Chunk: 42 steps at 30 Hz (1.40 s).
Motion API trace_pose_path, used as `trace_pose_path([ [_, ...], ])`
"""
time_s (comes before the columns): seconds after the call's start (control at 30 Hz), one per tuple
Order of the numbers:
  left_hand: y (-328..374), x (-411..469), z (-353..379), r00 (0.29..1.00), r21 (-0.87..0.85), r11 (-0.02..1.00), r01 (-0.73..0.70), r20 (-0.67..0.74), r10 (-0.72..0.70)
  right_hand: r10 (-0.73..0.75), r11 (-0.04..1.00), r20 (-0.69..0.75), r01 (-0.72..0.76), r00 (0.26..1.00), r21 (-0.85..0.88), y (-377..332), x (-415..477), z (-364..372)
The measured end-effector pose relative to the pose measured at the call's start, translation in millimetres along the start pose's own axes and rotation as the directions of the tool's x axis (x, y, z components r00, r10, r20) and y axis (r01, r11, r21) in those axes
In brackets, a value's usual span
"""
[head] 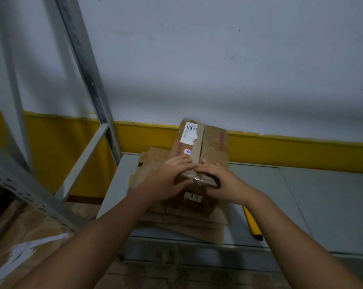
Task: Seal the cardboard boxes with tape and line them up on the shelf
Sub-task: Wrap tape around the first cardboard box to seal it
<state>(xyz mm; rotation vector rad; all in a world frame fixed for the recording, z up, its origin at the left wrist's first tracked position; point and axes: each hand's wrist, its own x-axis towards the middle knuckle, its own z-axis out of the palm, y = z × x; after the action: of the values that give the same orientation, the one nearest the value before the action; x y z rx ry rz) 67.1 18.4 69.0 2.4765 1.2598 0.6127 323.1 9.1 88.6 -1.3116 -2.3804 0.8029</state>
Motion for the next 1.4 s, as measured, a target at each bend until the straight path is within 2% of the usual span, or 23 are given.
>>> trace_pose_path([
  [0.13,-11.0,4.2,2.3,1.000,0.035,0.999,0.006,0.021,-0.007,0.006,0.999,-0.245,-0.015,0.969,-0.034,0.2,5.2,21.5],
  [0.27,-16.8,4.5,-2.5,0.997,0.076,0.996,-0.048,0.056,0.044,-0.134,0.974,-0.375,0.051,0.917,-0.223,10.8,6.1,43.8],
  [0.4,-21.8,-4.8,-0.6,0.994,0.132,0.986,-0.104,0.030,0.101,-0.207,0.950,-0.377,0.093,0.903,-0.299,15.3,2.9,47.2],
  [0.53,-11.0,-10.7,4.9,0.996,0.102,0.992,-0.079,-0.039,0.084,-0.199,0.952,-0.403,0.078,0.893,-0.296,9.0,0.5,48.3],
  [0.73,4.0,-4.2,5.1,0.995,0.142,0.988,-0.054,-0.075,0.066,-0.214,0.947,-0.302,0.120,0.929,-0.299,19.0,-1.7,23.2],
  [0.9,0.7,-10.9,7.8,0.996,0.111,0.991,-0.068,-0.045,0.073,-0.111,0.977,-0.327,0.043,0.938,-0.210,20.3,-10.0,22.6],
  [0.97,-6.7,-24.6,4.2,0.991,0.020,1.000,-0.020,-0.135,0.022,-0.087,0.979,-0.355,0.015,0.931,-0.202,15.4,-10.7,26.5],
  [1.03,-21.1,-48.4,3.3,0.954,-0.075,0.989,0.131,-0.263,-0.146,-0.074,0.981,-0.364,0.003,0.929,-0.194,11.5,-10.7,28.3],
  [1.07,-33.4,-62.6,5.2,0.928,-0.114,0.967,0.228,-0.275,-0.251,-0.070,0.982,-0.368,0.001,0.927,-0.187,11.0,-10.7,28.6],
  [1.13,-58.4,-91.2,9.0,0.890,-0.126,0.901,0.416,-0.150,-0.431,-0.061,0.987,-0.372,0.000,0.926,-0.161,10.6,-11.8,28.4],
  [1.2,-71.4,-110.9,12.1,0.864,0.023,0.864,0.502,0.018,-0.503,-0.060,0.989,-0.373,0.005,0.926,-0.146,9.2,-12.2,28.0],
  [1.3,-69.5,-118.8,18.5,0.799,0.322,0.809,0.492,0.200,-0.566,-0.047,0.991,-0.375,-0.004,0.926,-0.135,6.1,-11.0,26.4],
  [1.4,-71.4,-115.6,26.5,0.810,0.494,0.781,0.382,0.227,-0.540,-0.046,0.989,-0.377,-0.010,0.925,-0.146,3.8,-10.1,26.8],
])
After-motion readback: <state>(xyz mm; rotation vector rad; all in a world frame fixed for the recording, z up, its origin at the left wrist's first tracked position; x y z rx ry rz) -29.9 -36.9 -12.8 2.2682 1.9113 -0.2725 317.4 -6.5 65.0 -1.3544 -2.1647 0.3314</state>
